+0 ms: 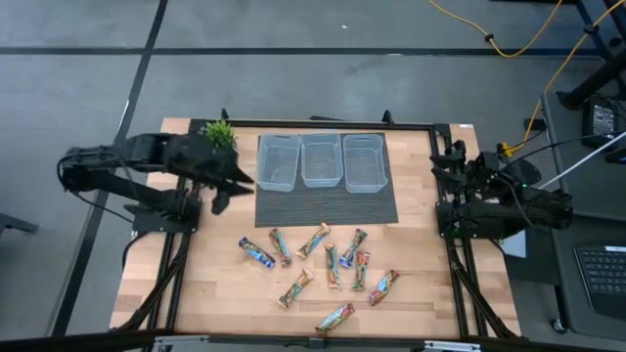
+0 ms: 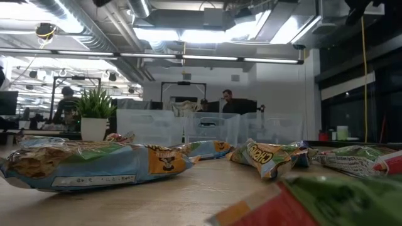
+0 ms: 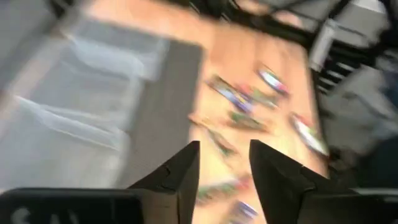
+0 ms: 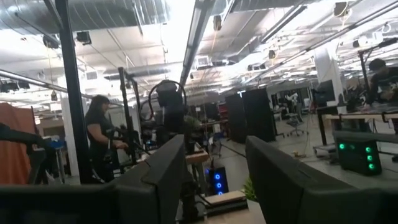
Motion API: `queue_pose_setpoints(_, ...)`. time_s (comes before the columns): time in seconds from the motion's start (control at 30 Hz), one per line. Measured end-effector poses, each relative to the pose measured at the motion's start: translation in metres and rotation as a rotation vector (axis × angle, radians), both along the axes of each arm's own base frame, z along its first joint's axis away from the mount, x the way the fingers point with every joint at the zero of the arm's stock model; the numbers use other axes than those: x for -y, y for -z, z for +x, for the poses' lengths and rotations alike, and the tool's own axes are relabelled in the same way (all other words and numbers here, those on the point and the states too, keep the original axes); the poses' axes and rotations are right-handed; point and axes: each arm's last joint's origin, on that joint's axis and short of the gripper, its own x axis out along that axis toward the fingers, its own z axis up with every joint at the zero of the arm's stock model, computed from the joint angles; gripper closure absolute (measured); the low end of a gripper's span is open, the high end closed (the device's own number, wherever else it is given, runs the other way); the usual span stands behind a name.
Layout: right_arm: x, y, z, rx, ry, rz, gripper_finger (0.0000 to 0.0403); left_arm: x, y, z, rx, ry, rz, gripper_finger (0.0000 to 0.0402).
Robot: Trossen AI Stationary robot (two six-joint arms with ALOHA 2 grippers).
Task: Pick and place Granola Bars by type
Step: Put the blue granola bar into the left transparent bin
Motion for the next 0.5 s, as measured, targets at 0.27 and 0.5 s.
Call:
queue_pose_setpoints(0.27,0.000,0.002,0.001,-0.020,-0.003,0.006,0.0228,0.018,0.041,0.028,-0.385,0.091,-0.121,0.0179)
queue_pose_setpoints(0.5,0.000,0.006,0.002,-0.062,-0.015,0.037,0.0228,0.046,0.123,0.037,-0.753,0.156,-0.116,0.0149)
